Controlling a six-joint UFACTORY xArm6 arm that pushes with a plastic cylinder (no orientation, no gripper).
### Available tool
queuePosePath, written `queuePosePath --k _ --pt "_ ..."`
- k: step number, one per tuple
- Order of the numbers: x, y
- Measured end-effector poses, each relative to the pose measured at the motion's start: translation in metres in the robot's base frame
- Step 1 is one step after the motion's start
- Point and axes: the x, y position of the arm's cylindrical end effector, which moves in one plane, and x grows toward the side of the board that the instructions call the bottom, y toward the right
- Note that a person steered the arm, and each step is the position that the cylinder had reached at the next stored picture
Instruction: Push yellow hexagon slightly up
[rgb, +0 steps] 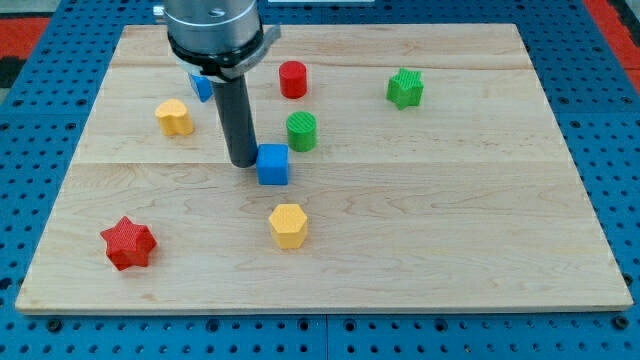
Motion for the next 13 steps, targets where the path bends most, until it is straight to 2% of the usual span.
queuePosePath --k 2,3,4,5,7,8,9,11,13 --pt "0.001 0.020" --pt "0.001 -0.008" --pt "0.019 -0.036" --pt "0.066 -0.003" --pt "0.091 -0.020" --pt "0.119 0.009" --pt "0.129 0.010" --pt "0.129 0.042" --pt "0.125 0.027"
